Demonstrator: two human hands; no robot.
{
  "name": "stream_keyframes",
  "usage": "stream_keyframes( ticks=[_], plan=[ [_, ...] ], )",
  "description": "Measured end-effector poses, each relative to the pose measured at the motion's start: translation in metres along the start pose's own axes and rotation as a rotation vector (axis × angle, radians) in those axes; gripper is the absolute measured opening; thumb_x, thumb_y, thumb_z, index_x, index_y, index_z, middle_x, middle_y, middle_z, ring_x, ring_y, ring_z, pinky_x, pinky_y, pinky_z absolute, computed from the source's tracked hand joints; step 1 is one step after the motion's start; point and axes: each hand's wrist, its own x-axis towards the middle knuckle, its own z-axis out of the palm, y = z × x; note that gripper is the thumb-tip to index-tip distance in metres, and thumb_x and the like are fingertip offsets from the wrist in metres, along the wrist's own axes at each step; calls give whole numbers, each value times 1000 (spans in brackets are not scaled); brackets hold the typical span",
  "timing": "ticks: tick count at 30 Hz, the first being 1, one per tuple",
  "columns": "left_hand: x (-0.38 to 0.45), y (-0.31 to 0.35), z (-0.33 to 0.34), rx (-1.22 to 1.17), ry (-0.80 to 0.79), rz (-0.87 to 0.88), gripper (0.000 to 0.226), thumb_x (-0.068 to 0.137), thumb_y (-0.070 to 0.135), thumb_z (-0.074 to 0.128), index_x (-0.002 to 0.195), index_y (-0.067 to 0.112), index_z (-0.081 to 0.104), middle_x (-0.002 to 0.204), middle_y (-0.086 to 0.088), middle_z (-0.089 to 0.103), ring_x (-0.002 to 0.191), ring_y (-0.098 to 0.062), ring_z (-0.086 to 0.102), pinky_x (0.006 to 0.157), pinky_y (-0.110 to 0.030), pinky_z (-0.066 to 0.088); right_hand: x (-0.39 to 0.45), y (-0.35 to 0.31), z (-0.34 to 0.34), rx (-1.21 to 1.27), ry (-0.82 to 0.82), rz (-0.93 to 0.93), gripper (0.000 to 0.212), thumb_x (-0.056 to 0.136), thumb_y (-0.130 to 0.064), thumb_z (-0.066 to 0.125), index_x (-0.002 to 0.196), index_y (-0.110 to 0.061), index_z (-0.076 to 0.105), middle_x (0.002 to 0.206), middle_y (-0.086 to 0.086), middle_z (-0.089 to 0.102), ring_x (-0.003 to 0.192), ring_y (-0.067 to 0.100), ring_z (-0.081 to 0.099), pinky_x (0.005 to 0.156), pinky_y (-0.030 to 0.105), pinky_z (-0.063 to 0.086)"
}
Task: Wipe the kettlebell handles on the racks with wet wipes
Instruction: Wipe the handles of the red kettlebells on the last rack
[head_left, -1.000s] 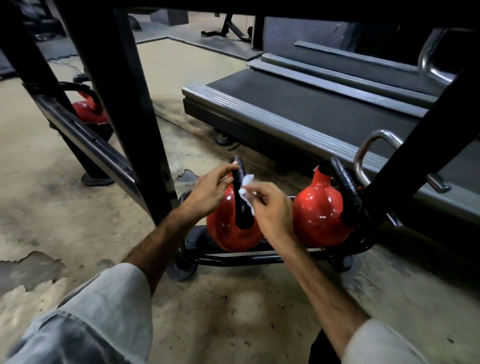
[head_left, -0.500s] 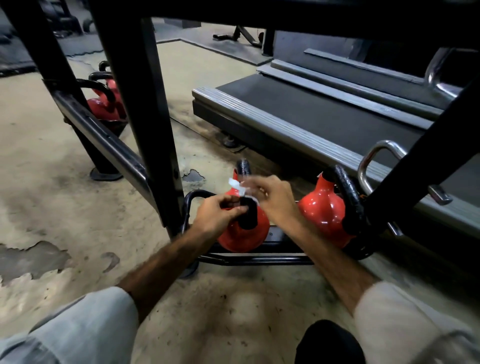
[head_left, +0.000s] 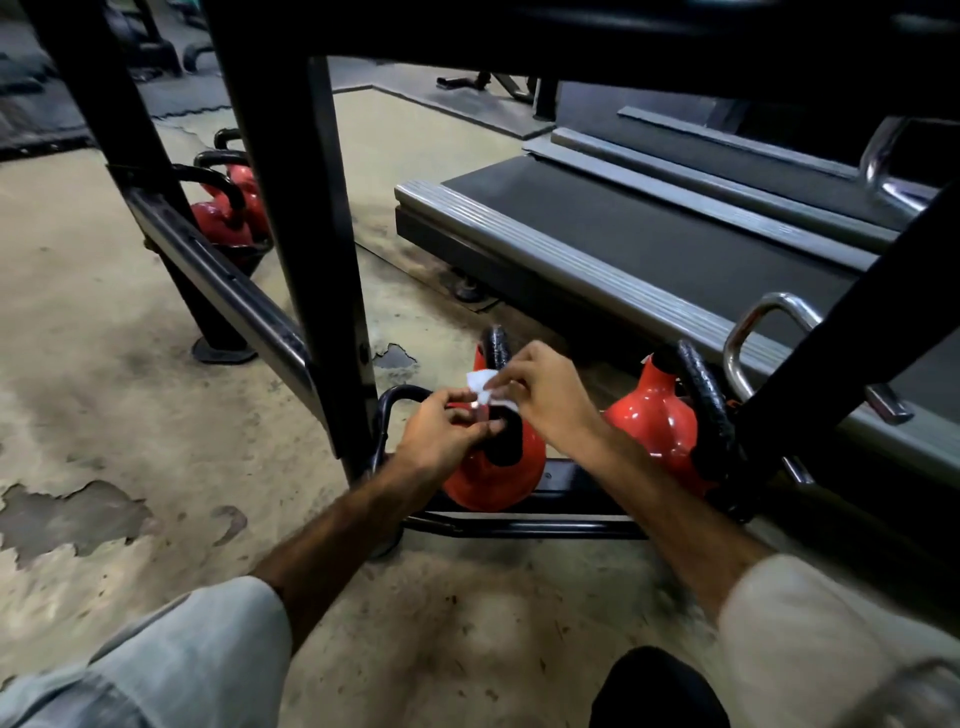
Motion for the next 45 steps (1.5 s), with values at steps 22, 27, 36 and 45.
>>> stream_keyframes(
  ticks=[22, 27, 36, 45],
  plan=[
    [20, 4, 3, -7, 28, -17, 20, 88, 23, 67, 79, 8, 76, 79, -13, 72, 73, -22, 62, 75, -39, 52, -39, -2, 15, 325, 97, 314, 86, 55, -18, 92, 131, -27, 51, 125, -12, 52, 104, 6, 58, 84, 10, 46],
    [20, -4, 12, -88, 102, -171, 34, 89, 16, 66, 56, 18, 75, 73, -12, 66, 72, -24, 59, 75, -37, 49, -43, 2, 18, 393, 27, 370, 88, 52, -16, 94, 129, -32, 55, 121, -8, 66, 88, 6, 66, 77, 16, 52],
    [23, 7, 22, -102, 101, -214, 18, 88, 11, 61, 78, 9, 76, 85, -18, 74, 88, -38, 70, 85, -55, 55, -45, 1, 9, 361, -23, 381, 86, 55, -23, 94, 130, -36, 54, 106, -8, 66, 83, 8, 65, 67, 9, 45],
    [50, 34, 38, -223, 269, -211, 23, 95, 20, 57, 81, 6, 69, 65, -6, 63, 50, -16, 59, 52, -25, 53, -36, 3, 7, 325, -83, 390, 82, 54, -26, 93, 125, -28, 52, 89, -13, 60, 73, -3, 55, 64, 15, 43]
  ],
)
